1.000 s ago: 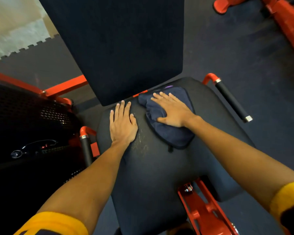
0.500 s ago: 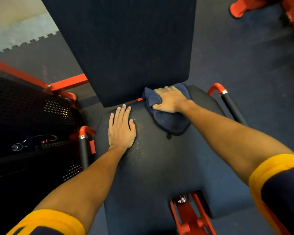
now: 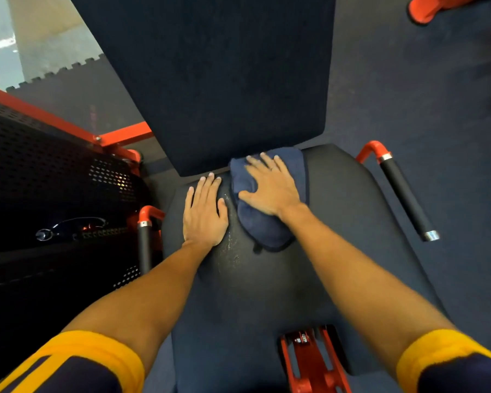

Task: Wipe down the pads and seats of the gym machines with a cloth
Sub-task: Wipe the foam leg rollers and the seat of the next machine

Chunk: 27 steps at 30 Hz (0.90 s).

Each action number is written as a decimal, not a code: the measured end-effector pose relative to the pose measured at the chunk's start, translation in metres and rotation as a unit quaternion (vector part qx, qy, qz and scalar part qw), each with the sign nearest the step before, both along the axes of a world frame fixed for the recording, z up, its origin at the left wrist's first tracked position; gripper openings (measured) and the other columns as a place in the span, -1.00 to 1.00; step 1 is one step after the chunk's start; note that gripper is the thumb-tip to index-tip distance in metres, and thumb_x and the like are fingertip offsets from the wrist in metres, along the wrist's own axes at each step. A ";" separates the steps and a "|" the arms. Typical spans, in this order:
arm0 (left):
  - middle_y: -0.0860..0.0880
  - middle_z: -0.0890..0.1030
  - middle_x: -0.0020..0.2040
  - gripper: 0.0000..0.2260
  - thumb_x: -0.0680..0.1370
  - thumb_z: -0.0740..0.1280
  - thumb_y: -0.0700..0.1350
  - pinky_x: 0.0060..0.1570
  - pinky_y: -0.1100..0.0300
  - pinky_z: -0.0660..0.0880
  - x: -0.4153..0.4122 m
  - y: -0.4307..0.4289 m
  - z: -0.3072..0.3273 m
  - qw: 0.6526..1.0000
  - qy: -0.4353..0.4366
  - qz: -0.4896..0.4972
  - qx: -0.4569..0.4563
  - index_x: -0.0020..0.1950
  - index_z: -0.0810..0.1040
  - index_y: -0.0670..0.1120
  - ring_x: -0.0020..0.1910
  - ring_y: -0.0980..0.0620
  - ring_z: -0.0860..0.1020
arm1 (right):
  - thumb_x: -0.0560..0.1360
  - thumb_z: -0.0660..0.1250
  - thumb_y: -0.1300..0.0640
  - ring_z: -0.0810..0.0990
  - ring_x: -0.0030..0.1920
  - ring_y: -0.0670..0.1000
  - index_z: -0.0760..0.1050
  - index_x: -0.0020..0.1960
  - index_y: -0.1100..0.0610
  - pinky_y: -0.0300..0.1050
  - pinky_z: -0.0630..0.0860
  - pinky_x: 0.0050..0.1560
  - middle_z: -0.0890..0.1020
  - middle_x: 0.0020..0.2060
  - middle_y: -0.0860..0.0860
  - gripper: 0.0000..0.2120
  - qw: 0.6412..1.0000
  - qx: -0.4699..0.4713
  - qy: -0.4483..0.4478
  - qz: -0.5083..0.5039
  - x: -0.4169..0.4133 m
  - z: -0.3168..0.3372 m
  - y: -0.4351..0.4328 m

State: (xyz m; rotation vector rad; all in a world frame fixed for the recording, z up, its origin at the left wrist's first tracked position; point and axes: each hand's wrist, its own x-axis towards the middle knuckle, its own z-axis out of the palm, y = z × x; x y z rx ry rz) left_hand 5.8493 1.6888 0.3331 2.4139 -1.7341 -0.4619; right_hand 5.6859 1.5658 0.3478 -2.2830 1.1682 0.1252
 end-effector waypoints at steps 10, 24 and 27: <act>-0.02 0.29 0.59 -0.50 0.63 0.06 -0.01 0.59 -0.03 0.07 0.002 -0.001 -0.003 1.000 -0.010 -0.001 -0.009 0.57 0.31 -0.09 0.60 0.02 0.18 | 0.56 0.20 -0.31 -0.17 0.65 0.07 -0.01 0.68 -0.04 0.09 -0.27 0.61 -0.09 0.67 0.00 -0.18 0.996 -0.005 0.057 -0.067 -0.010 0.007 0.026; -0.01 0.28 0.60 -0.50 0.63 0.06 -0.01 0.59 -0.02 0.04 0.000 -0.005 -0.002 1.000 0.002 -0.001 -0.003 0.58 0.31 -0.06 0.60 0.03 0.16 | 0.55 0.22 -0.24 -0.17 0.65 0.07 0.00 0.68 -0.01 0.12 -0.27 0.61 -0.05 0.67 -0.02 -0.19 0.994 0.000 0.060 -0.088 -0.016 0.013 0.045; -0.02 0.24 0.61 -0.51 0.65 0.09 -0.03 0.60 0.00 -0.01 0.001 0.000 -0.004 1.000 0.004 -0.006 0.007 0.60 0.26 -0.08 0.61 0.03 0.13 | 0.56 0.22 -0.23 -0.18 0.65 0.07 -0.02 0.68 0.00 0.14 -0.29 0.60 -0.04 0.67 -0.03 -0.19 0.997 0.025 0.041 -0.060 0.001 0.017 0.067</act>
